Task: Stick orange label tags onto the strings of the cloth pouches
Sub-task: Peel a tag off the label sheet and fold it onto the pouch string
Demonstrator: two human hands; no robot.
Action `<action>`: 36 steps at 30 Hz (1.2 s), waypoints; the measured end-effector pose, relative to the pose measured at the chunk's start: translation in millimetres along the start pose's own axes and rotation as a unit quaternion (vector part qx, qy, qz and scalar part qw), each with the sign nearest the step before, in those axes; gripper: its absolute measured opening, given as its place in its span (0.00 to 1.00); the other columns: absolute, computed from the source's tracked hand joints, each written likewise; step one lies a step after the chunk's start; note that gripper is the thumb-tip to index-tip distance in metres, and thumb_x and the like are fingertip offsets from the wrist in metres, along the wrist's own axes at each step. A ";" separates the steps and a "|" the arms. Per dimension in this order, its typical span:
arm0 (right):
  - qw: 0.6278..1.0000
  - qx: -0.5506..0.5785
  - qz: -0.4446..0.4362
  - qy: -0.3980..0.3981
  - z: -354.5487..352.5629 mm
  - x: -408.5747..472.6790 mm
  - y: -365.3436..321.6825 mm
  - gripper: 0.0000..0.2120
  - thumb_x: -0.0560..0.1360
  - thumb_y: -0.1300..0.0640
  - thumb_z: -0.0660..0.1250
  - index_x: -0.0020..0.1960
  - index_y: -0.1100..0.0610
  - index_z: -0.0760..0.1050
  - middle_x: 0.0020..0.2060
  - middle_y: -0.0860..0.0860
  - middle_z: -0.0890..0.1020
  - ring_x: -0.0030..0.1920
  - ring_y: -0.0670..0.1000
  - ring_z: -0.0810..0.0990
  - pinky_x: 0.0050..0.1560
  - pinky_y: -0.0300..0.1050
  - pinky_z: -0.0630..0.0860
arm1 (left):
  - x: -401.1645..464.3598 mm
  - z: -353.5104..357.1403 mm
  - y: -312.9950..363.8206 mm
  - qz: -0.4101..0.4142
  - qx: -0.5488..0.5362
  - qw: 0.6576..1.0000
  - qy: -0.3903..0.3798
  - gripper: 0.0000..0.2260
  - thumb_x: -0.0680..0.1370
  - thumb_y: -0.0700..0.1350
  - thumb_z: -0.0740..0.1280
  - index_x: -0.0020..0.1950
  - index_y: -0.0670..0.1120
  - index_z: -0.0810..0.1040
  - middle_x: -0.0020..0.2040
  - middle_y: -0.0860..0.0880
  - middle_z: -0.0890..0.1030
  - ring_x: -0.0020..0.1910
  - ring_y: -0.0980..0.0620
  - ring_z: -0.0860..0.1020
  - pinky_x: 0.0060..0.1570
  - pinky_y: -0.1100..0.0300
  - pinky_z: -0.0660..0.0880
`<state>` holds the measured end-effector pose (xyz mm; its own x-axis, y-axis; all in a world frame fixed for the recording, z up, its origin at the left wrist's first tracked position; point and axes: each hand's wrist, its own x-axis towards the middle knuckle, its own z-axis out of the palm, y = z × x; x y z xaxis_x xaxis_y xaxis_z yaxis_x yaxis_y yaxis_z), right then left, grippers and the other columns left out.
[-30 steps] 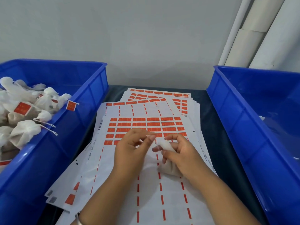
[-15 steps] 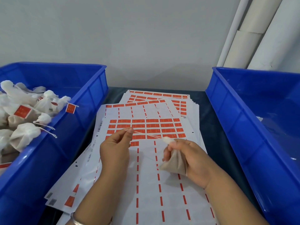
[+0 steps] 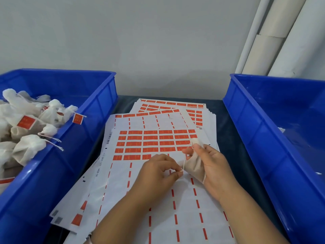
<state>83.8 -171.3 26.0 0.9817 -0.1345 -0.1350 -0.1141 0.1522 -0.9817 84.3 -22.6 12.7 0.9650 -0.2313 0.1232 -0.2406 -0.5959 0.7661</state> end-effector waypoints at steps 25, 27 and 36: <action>0.925 -0.301 -0.069 -0.220 2.3 -11.0 2.2 0.05 0.77 0.54 0.65 0.50 0.44 0.77 0.45 0.42 0.82 0.47 0.42 0.80 0.43 0.31 0.76 | -4.0 -5.6 11.9 0.054 -0.138 0.983 0.110 0.14 0.70 0.44 0.72 0.36 0.65 0.78 0.39 0.63 0.77 0.45 0.67 0.74 0.39 0.76 0.71; 0.923 -0.307 -0.078 -0.219 5.3 -11.4 4.1 0.07 0.76 0.53 0.66 0.48 0.41 0.73 0.45 0.39 0.80 0.46 0.40 0.80 0.41 0.29 0.75 | -3.5 -4.1 10.8 0.052 -0.122 0.983 0.128 0.13 0.70 0.45 0.72 0.36 0.66 0.77 0.39 0.63 0.77 0.45 0.67 0.74 0.39 0.76 0.71; 0.941 -0.265 -0.094 -0.187 5.1 -8.2 10.3 0.21 0.71 0.57 0.70 0.53 0.37 0.65 0.45 0.38 0.82 0.45 0.39 0.81 0.38 0.30 0.76 | -2.9 -1.9 10.6 -0.015 -0.173 0.982 0.080 0.09 0.74 0.45 0.69 0.37 0.59 0.77 0.34 0.64 0.80 0.39 0.66 0.77 0.33 0.76 0.71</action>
<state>75.4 -163.6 17.7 0.9658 0.2592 0.0076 0.1045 -0.3623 -0.9262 79.1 -26.7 21.7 0.9817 -0.0767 0.1744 -0.1895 -0.2974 0.9358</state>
